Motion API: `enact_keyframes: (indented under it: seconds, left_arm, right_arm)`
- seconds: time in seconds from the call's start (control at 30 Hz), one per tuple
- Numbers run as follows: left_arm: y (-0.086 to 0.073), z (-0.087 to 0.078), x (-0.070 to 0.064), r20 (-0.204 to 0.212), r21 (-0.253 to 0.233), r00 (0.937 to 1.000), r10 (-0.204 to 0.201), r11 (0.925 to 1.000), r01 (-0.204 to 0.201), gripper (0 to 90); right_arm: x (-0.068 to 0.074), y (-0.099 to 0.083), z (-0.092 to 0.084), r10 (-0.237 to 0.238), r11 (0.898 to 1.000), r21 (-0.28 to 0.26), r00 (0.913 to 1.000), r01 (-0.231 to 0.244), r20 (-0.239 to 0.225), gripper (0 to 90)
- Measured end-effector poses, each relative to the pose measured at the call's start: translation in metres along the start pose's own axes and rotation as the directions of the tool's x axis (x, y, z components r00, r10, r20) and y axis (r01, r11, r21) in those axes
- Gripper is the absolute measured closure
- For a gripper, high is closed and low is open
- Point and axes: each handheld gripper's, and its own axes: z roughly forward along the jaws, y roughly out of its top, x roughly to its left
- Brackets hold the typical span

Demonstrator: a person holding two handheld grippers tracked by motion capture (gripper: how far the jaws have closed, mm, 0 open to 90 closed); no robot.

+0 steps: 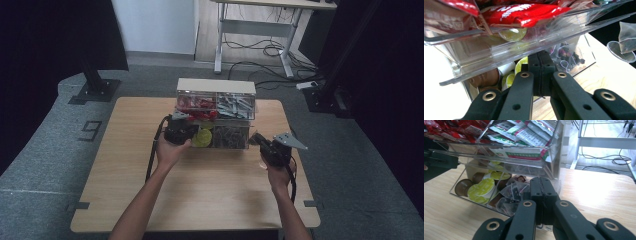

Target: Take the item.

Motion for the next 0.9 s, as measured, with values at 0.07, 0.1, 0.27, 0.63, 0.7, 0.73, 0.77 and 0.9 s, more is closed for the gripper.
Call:
enact_keyframes:
  seconds: [0.07,0.1,0.27,0.63,0.7,0.73,0.77,0.9]
  left_arm:
    - [0.000,0.000,0.000,0.000,0.000,1.0000,0.000,1.0000,0.000,89.9]
    - [0.000,0.000,0.000,0.000,0.001,1.0000,0.001,1.0000,-0.001,89.8]
    - [-0.001,0.001,0.000,0.002,0.003,1.0000,0.000,1.0000,0.000,89.8]
    - [-0.001,0.001,0.000,0.001,0.006,1.0000,0.000,1.0000,0.000,89.8]
    - [-0.001,0.001,0.000,0.001,0.006,1.0000,0.000,1.0000,0.000,89.7]
    - [-0.001,0.001,0.000,0.001,0.007,1.0000,0.001,1.0000,-0.001,89.7]
    - [-0.001,0.001,0.000,0.001,0.006,1.0000,0.000,1.0000,0.000,89.7]
    - [-0.002,0.001,0.001,0.001,0.006,1.0000,-0.001,1.0000,0.001,89.7]
  right_arm:
    - [-0.002,0.000,-0.002,0.001,1.000,0.000,1.0000,-0.001,0.005,89.5]
    - [-0.003,0.000,-0.003,0.002,1.000,0.000,1.0000,-0.002,0.008,89.5]
    - [-0.009,0.000,-0.008,0.004,1.000,-0.007,0.9998,-0.004,0.021,89.5]
    - [-0.022,-0.001,-0.020,0.011,1.000,-0.011,0.9988,-0.010,0.049,89.5]
    - [-0.025,-0.002,-0.021,0.012,1.000,-0.009,0.9982,-0.012,0.058,89.5]
    - [-0.025,-0.002,-0.021,0.012,1.000,-0.009,0.9982,-0.012,0.058,89.5]
    - [-0.027,-0.003,-0.022,0.014,1.000,-0.009,0.9981,-0.014,0.061,89.5]
    - [-0.031,-0.004,-0.023,0.019,1.000,-0.007,0.9974,-0.018,0.070,89.5]
